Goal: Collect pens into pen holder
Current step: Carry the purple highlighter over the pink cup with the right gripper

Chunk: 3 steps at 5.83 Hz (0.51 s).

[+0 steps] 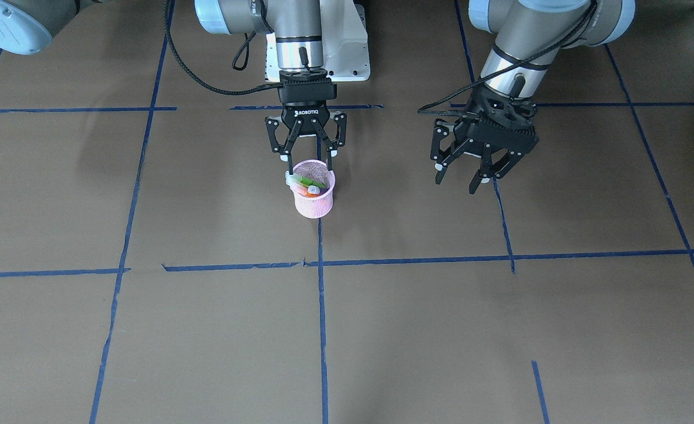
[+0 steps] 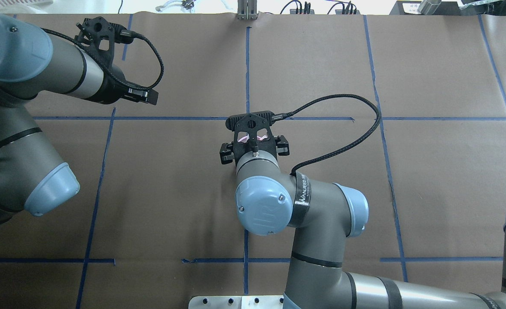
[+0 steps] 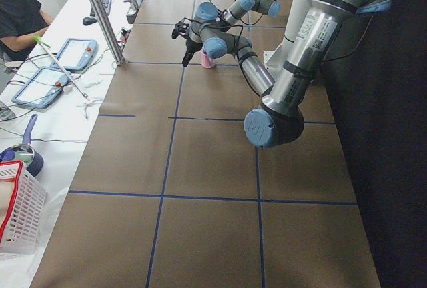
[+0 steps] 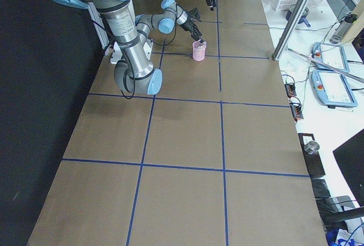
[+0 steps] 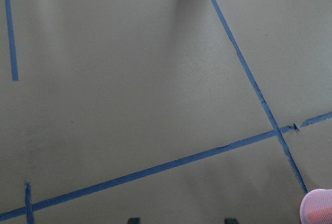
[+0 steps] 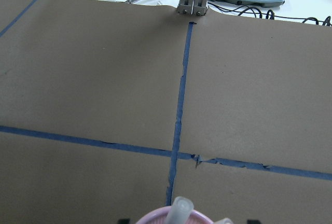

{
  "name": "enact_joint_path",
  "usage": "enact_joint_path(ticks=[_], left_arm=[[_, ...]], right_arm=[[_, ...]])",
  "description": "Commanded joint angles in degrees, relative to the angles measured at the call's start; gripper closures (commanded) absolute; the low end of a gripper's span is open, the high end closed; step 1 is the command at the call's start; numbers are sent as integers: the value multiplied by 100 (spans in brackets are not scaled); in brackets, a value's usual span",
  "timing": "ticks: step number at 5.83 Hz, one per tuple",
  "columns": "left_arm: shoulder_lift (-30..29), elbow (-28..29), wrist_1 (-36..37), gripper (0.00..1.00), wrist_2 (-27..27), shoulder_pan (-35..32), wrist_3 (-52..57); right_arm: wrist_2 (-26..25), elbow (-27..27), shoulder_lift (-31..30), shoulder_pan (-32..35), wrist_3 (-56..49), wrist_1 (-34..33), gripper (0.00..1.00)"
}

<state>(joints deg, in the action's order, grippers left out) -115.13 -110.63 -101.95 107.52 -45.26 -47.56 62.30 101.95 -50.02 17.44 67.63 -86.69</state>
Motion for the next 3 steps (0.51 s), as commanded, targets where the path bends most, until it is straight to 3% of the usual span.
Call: enact_joint_path(ticks=[1, 3], left_arm=[[139, 15, 0, 38, 6, -35, 150], [533, 42, 17, 37, 50, -332, 1069]], right_arm=[[1161, 551, -348, 650, -109, -5, 0], [3261, 923, -1094, 1958, -599, 30, 0]])
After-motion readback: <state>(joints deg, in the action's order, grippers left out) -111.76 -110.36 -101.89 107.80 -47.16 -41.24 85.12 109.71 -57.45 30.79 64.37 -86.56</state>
